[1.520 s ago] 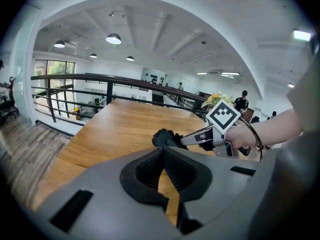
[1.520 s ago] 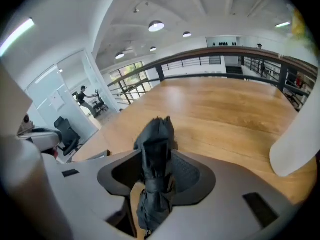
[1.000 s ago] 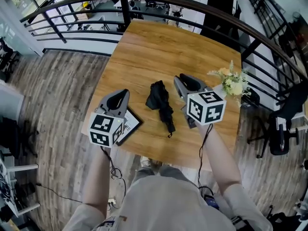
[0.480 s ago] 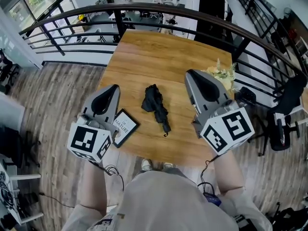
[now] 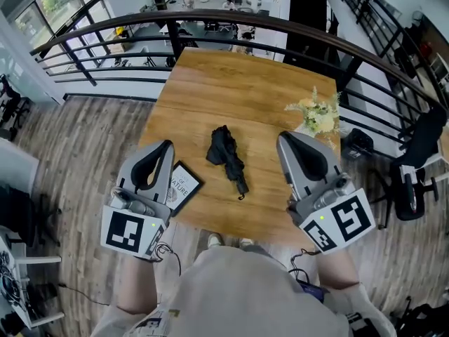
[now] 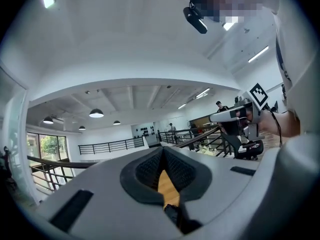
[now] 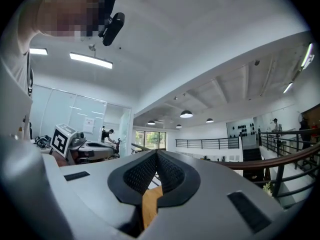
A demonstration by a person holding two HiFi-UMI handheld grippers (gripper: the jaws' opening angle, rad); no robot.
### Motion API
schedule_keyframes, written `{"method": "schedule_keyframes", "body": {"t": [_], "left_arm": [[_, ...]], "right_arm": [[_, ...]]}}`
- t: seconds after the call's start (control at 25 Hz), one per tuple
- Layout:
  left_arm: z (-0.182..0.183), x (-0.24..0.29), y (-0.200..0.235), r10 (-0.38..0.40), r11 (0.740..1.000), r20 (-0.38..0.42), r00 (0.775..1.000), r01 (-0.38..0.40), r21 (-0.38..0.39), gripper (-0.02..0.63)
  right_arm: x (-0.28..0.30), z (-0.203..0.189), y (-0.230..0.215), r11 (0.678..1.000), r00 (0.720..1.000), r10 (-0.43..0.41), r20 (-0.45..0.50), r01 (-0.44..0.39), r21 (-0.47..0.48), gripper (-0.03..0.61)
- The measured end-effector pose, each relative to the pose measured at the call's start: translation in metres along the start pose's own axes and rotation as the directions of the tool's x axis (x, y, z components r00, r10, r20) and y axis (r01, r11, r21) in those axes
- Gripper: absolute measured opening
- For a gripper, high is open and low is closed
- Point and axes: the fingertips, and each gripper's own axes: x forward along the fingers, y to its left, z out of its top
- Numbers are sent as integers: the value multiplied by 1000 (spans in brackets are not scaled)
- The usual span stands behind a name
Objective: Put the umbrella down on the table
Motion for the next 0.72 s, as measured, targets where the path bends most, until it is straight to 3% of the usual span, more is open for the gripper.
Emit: {"method": "schedule_keyframes", "body": {"t": [0.2,0.36,0.72], "left_arm": [[-15,-10,-9,12,1000,-30,999,-12,7,17],[-34,-20,-18,8,1000,-97,995,-8,1,17],[-42,-28,-19,5,1000,-99,995,-7,-22,17]], "right_arm": [[-17,-25,0,999,998,-20,-55,22,29,26],[-28,-39,0,997,997,-32,-76,37,71,26],[-35,-42,1,994,996,-47,-73,54,95,26]]}}
